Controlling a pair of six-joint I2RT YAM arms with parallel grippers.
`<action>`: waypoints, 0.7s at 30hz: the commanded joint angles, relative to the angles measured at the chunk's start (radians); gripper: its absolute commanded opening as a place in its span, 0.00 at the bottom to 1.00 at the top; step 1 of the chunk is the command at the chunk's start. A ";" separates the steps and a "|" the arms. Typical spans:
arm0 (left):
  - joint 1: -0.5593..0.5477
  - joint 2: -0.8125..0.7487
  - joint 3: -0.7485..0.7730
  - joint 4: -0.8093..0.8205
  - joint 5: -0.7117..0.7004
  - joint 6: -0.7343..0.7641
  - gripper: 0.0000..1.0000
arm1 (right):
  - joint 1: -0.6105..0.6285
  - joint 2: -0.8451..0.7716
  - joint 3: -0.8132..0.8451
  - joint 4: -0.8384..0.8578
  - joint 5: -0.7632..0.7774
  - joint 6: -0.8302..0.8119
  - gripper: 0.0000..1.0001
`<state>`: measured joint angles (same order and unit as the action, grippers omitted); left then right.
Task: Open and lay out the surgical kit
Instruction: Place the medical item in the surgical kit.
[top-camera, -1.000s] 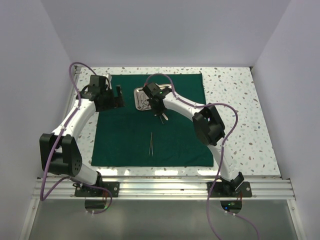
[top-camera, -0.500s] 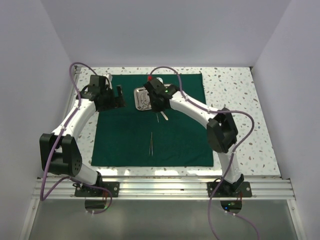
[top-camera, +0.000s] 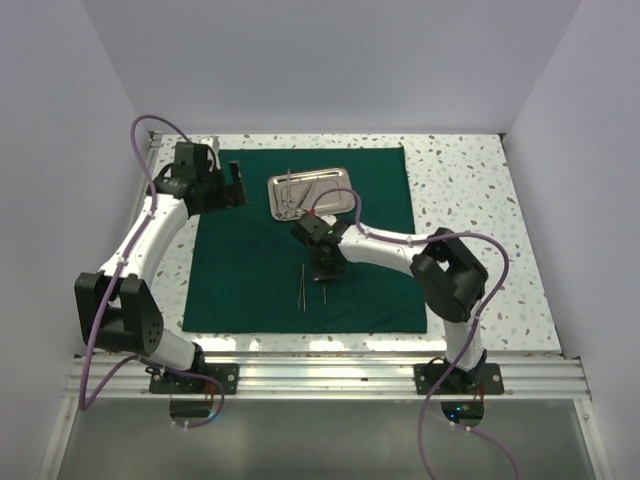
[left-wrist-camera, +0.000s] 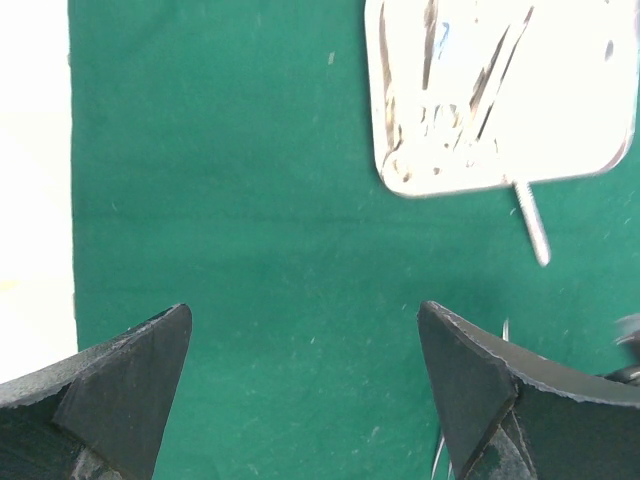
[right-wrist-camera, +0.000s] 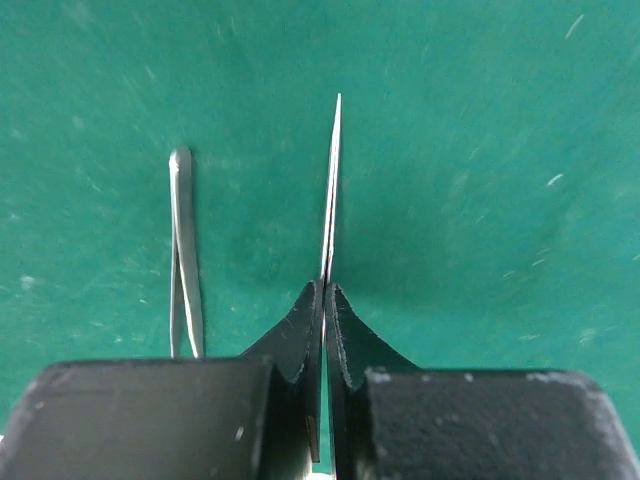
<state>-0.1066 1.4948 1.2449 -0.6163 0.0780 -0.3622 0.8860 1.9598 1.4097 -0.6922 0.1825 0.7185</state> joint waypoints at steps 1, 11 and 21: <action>0.002 -0.013 0.090 -0.014 -0.037 0.017 0.99 | 0.050 -0.081 -0.040 0.101 0.005 0.117 0.00; -0.008 -0.097 0.084 -0.062 -0.040 0.008 0.99 | 0.162 -0.064 -0.054 0.166 0.037 0.216 0.00; -0.008 -0.168 0.036 -0.099 -0.060 0.020 0.99 | 0.168 -0.079 0.038 0.001 0.158 0.184 0.69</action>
<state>-0.1123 1.3605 1.3022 -0.7055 0.0231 -0.3557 1.0592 1.9232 1.3754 -0.6209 0.2317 0.9173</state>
